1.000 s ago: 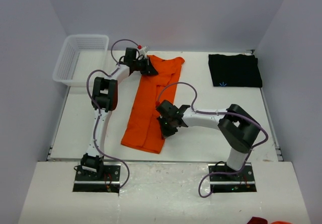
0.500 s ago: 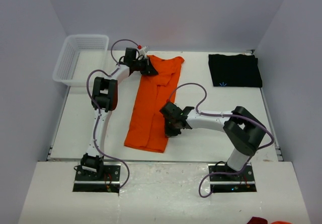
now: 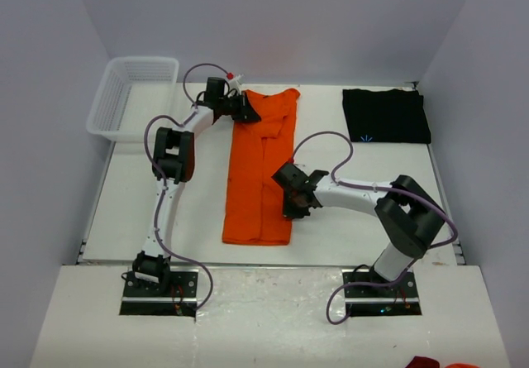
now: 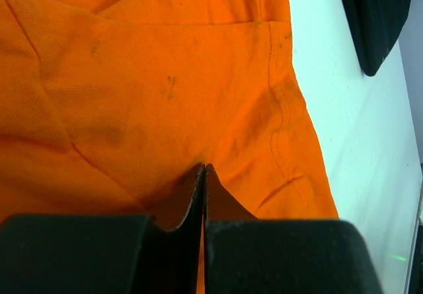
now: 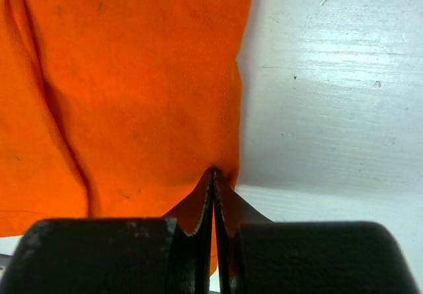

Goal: Fold and stack the t-shirts
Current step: Rotate the tshirt 90 degrees

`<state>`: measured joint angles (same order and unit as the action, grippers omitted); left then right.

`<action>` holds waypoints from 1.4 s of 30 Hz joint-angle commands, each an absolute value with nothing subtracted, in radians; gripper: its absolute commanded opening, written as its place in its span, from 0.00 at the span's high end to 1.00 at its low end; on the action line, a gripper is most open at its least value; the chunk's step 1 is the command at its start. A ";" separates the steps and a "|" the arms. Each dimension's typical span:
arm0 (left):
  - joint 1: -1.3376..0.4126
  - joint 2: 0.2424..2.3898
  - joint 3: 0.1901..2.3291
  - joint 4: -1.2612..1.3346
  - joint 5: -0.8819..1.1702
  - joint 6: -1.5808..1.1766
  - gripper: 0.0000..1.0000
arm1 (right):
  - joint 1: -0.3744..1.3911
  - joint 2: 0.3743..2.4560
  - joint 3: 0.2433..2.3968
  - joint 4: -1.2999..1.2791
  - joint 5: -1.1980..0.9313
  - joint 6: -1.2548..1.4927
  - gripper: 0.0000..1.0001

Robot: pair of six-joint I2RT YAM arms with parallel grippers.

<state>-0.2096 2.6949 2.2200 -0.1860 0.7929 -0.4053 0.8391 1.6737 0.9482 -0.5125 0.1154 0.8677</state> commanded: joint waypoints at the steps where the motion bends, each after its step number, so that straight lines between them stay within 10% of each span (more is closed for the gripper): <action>1: -0.202 2.726 2.230 -0.174 0.756 -0.394 1.00 | 0.842 1.677 0.891 -0.588 0.229 0.819 1.00; 8: -0.204 2.623 2.181 0.023 0.822 -0.497 1.00 | 0.913 1.602 0.908 -0.597 0.307 0.805 0.99; 21: -0.227 2.042 1.986 -0.324 0.371 -0.480 0.53 | 0.930 1.271 1.018 -0.824 0.398 0.787 0.21; 29: -0.284 1.410 1.104 -0.399 0.271 -0.566 0.60 | 0.927 0.973 0.658 -0.543 0.155 0.888 0.22; 42: -0.261 1.095 0.655 -0.376 0.518 -0.561 0.59 | 0.922 0.982 0.420 -0.229 -0.004 1.029 0.26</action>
